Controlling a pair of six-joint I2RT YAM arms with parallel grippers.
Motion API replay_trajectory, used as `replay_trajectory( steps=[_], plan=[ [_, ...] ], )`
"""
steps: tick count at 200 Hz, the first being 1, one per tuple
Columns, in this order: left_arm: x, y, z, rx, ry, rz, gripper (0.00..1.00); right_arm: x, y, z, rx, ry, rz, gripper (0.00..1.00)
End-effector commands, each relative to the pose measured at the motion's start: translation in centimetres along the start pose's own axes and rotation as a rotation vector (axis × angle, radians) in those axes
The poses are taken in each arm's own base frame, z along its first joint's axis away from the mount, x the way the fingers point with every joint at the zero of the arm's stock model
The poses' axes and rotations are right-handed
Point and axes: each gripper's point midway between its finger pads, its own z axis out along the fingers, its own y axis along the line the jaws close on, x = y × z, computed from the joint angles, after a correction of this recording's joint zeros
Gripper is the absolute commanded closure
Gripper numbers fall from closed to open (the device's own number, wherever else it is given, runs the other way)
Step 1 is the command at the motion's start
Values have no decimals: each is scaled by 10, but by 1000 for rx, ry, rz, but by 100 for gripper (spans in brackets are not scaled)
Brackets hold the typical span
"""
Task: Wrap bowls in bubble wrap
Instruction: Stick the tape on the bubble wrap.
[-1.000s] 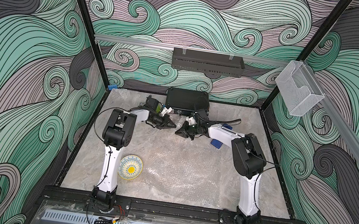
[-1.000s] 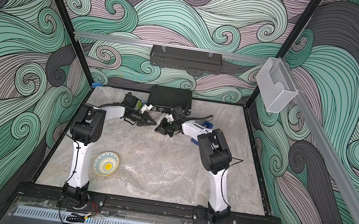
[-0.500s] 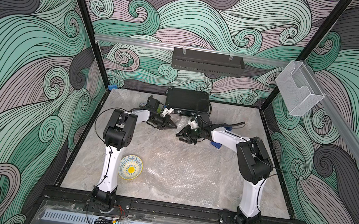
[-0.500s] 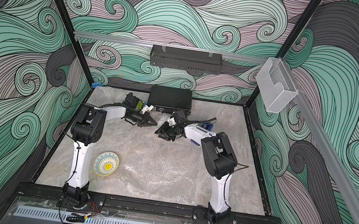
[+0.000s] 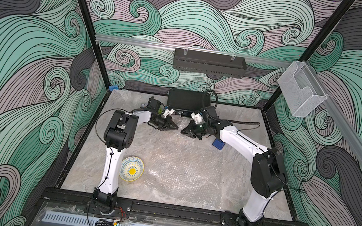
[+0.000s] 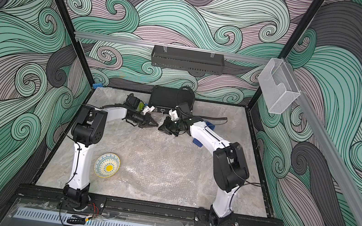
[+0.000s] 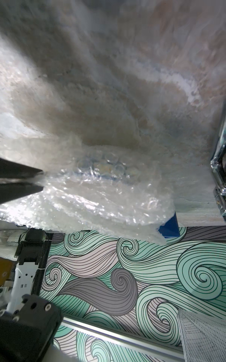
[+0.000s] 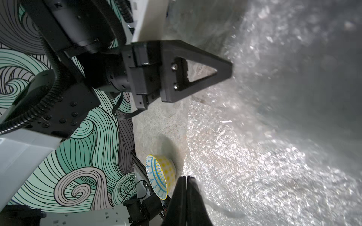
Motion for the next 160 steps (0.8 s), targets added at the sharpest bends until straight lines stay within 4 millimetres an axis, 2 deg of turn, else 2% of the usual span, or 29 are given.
replay_trajectory(
  steps=[1,23,49,65,87,104,144,160],
  plan=[
    [-9,-7,-3,-10,-20,34,100,1,-11,27,48,51,-11,97],
    [-8,-8,-4,-10,-19,36,100,-11,-28,42,111,38,-13,99],
    [-8,-9,-5,-10,-20,39,100,-13,-53,56,181,51,-14,100],
    [-8,-10,-5,-9,-20,39,100,-13,-69,58,228,47,-14,100],
    [-8,-10,-5,-9,-21,40,100,-14,-79,56,268,33,-41,100],
    [-8,-11,-6,-10,-22,42,100,-15,-75,52,262,31,-89,100],
    [-8,-11,-6,-10,-22,44,100,-13,-45,26,205,14,-277,95],
    [-8,-12,-6,-10,-22,44,100,-6,-43,23,200,40,-311,96]
  ],
)
